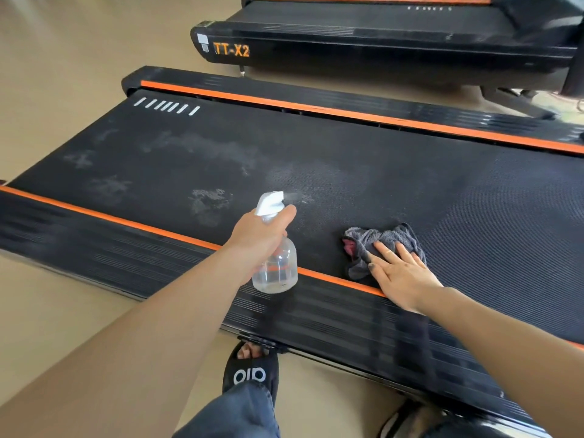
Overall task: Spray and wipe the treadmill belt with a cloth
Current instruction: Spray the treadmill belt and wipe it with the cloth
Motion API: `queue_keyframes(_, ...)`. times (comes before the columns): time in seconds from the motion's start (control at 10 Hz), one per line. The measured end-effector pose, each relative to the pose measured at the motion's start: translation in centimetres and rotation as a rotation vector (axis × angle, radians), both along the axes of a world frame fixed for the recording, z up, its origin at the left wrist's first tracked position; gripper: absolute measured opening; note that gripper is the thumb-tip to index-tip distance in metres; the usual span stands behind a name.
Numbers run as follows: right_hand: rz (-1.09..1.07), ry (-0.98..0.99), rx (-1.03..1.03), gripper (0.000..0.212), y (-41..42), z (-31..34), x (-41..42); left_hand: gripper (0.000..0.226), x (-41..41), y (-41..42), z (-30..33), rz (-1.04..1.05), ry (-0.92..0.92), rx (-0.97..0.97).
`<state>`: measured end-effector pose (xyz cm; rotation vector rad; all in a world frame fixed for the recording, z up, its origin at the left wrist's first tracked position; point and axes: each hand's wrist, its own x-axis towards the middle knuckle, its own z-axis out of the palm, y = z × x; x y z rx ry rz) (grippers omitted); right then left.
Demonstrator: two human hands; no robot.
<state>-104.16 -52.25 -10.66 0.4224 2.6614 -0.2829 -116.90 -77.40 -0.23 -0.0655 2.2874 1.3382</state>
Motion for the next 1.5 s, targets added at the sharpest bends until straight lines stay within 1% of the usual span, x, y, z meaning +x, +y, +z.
queue_keyframes(0.1,-0.001,0.001,0.0,0.052,0.0,0.0,0.0,0.043,0.0,0.6,0.2,0.022,0.018,0.007)
queue_keyframes(0.3,-0.005,0.0,0.002,0.052,0.0,-0.1,0.0,0.05,0.0,1.1,0.0,0.004,-0.004,-0.024)
queue_keyframes(0.4,0.0,-0.001,0.003,0.052,-0.1,0.0,0.0,0.05,-0.3,0.6,-0.3,0.011,-0.053,-0.068)
queue_keyframes(0.5,0.004,0.0,0.012,0.052,-0.1,0.0,0.0,0.051,-0.3,-0.5,-0.7,-0.067,-0.136,-0.18)
queue_keyframes(0.6,0.007,-0.002,0.011,0.053,-0.1,0.0,0.0,0.053,-0.4,-1.3,-0.6,-0.084,-0.113,-0.252)
queue_keyframes(0.7,0.008,-0.013,0.018,0.053,-0.2,0.2,0.0,0.054,-0.8,-2.0,-0.1,-0.084,-0.071,-0.244)
queue_keyframes(0.8,0.019,-0.017,0.037,0.052,-0.4,0.3,0.0,0.056,-1.0,-2.9,0.1,-0.077,-0.077,-0.256)
queue_keyframes(0.9,0.05,0.022,0.024,0.052,-0.2,0.6,-0.2,0.052,-0.7,-3.6,-0.1,-0.051,-0.024,-0.247)
queue_keyframes(1.0,0.237,0.057,0.008,0.052,-0.8,0.6,-0.7,0.036,-0.3,-4.0,-0.4,-0.037,0.106,-0.108)
queue_keyframes(1.1,0.397,0.048,-0.081,0.049,-3.0,0.2,-2.7,0.039,-1.0,-4.3,-2.0,0.105,0.266,0.021)
queue_keyframes(1.2,0.477,0.05,-0.097,0.046,-4.6,-0.5,-6.1,0.021,-1.6,-4.6,-4.6,0.263,0.316,0.137)
queue_keyframes(1.3,0.569,0.079,-0.039,0.046,-6.8,-1.5,-10.7,0.012,-1.5,-5.1,-6.9,0.357,0.297,0.157)
queue_keyframes(1.4,0.589,0.125,-0.002,0.048,-9.8,-2.5,-15.8,0.017,-1.2,-4.8,-8.5,0.412,0.32,0.135)
queue_keyframes(1.5,0.605,0.153,0.027,0.049,-11.4,-2.7,-18.4,0.02,-0.9,-4.7,-9.0,0.475,0.358,0.142)
